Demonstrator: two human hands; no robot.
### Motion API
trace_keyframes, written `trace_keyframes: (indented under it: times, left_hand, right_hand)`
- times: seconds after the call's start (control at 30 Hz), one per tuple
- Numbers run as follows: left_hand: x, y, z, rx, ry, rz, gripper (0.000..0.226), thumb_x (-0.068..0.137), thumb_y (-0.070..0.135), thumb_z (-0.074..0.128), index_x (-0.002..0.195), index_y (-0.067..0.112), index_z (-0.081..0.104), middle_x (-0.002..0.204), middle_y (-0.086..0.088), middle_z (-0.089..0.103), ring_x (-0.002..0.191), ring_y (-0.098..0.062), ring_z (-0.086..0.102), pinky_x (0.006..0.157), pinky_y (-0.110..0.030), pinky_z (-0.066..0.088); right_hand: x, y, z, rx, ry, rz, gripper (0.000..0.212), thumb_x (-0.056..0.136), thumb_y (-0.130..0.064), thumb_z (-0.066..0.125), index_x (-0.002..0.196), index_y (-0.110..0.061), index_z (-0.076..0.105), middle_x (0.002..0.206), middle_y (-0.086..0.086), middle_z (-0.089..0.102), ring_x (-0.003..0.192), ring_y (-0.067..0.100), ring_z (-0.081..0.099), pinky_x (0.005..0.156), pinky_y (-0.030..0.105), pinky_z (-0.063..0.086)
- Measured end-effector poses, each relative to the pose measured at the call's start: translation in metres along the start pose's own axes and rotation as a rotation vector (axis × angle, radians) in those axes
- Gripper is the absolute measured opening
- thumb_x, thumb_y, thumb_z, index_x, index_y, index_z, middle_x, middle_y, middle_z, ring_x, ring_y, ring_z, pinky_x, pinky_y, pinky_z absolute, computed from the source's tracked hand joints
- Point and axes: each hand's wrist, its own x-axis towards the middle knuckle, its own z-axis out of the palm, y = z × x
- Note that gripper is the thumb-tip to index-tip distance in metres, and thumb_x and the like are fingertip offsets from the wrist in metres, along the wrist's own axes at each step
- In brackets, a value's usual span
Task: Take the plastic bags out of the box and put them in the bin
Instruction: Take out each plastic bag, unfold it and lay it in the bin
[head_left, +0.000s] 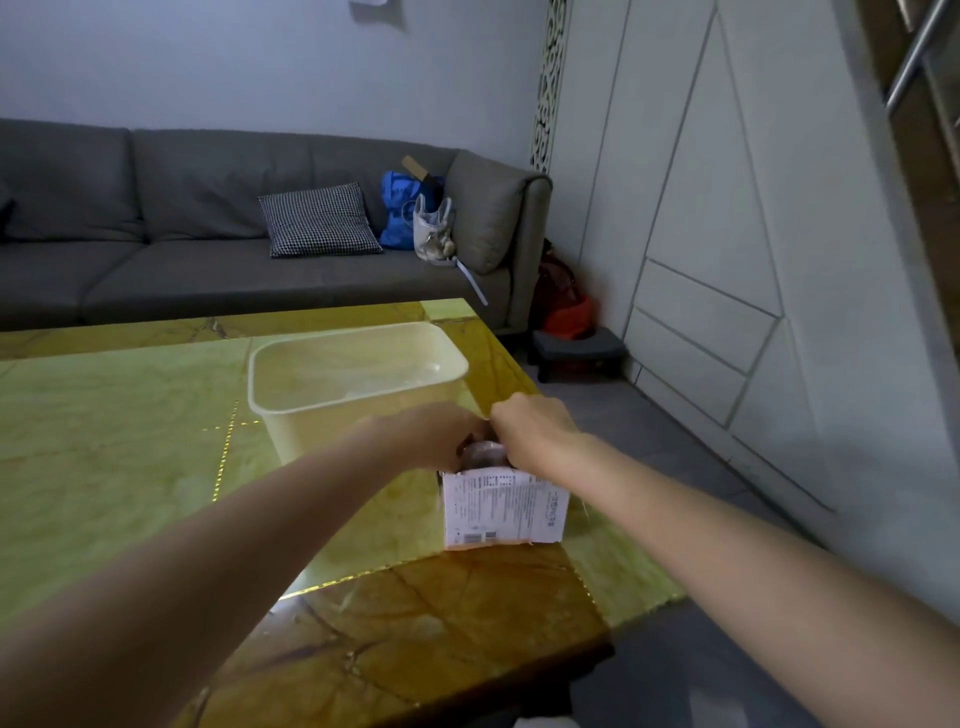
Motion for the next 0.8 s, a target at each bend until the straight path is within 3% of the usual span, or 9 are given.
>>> trace_keyframes:
  times: [0.1,0.23,0.33,0.5,0.63,0.7,0.8]
  left_hand:
    - [0.003,-0.008,0.004,-0.021,0.083,0.002,0.030,0.091,0.026,0.053,0.120,0.018,0.056,0.108,-0.004,0.063,0.097,-0.020,0.059,0.076,-0.025,0.044]
    - [0.010,-0.009,0.010,-0.124,0.121,-0.040,0.029,0.089,0.026,0.056,0.117,0.017,0.058,0.108,-0.006,0.061,0.097,-0.021,0.056,0.076,-0.025,0.040]
    - [0.011,-0.007,0.013,-0.197,0.127,-0.077,0.025,0.088,0.022,0.057,0.110,0.010,0.060,0.106,-0.008,0.063,0.095,-0.023,0.057,0.071,-0.023,0.038]
    - [0.010,-0.011,0.014,-0.213,0.201,-0.109,0.027,0.084,0.027,0.063,0.106,0.011,0.065,0.105,-0.005,0.065,0.099,-0.021,0.058,0.074,-0.024,0.041]
    - [0.005,-0.011,0.010,-0.288,0.208,-0.095,0.031,0.082,0.026,0.066,0.109,0.009,0.062,0.106,-0.006,0.063,0.095,-0.020,0.057,0.071,-0.022,0.040]
    - [0.003,-0.010,0.008,-0.361,0.211,-0.093,0.029,0.082,0.023,0.067,0.107,0.009,0.061,0.105,-0.005,0.061,0.089,-0.017,0.054,0.070,-0.022,0.040]
    - [0.002,-0.009,0.011,-0.498,0.209,-0.094,0.023,0.081,0.021,0.069,0.098,0.013,0.056,0.101,-0.004,0.059,0.088,-0.017,0.053,0.068,-0.023,0.043]
  right_hand:
    - [0.007,0.005,0.004,0.080,0.044,0.039,0.012,0.093,-0.020,0.057,0.096,-0.009,0.062,0.099,0.010,0.063,0.091,0.030,0.061,0.064,0.034,0.041]
    - [0.017,0.017,-0.001,0.393,-0.091,0.004,0.021,0.084,-0.015,0.064,0.068,-0.017,0.051,0.078,0.005,0.055,0.075,0.023,0.054,0.060,0.030,0.040]
    - [0.019,0.023,-0.012,0.504,-0.210,-0.027,0.026,0.075,-0.015,0.072,0.062,-0.020,0.050,0.072,0.001,0.053,0.070,0.019,0.048,0.060,0.030,0.038]
    - [0.017,0.025,-0.023,0.564,-0.300,-0.036,0.024,0.074,-0.030,0.078,0.081,-0.018,0.060,0.088,0.001,0.059,0.081,0.017,0.055,0.067,0.028,0.044]
    - [0.014,0.028,-0.027,0.580,-0.302,0.006,0.059,0.075,-0.031,0.079,0.124,-0.014,0.052,0.118,0.005,0.057,0.104,0.021,0.058,0.088,0.034,0.051]
    - [0.012,0.028,-0.028,0.587,-0.298,-0.007,0.060,0.075,-0.035,0.078,0.127,-0.016,0.053,0.119,0.004,0.056,0.102,0.020,0.058,0.082,0.030,0.051]
    - [0.008,0.030,-0.029,0.727,-0.296,-0.009,0.036,0.078,-0.029,0.076,0.109,-0.013,0.066,0.101,0.001,0.060,0.082,0.013,0.056,0.062,0.022,0.045]
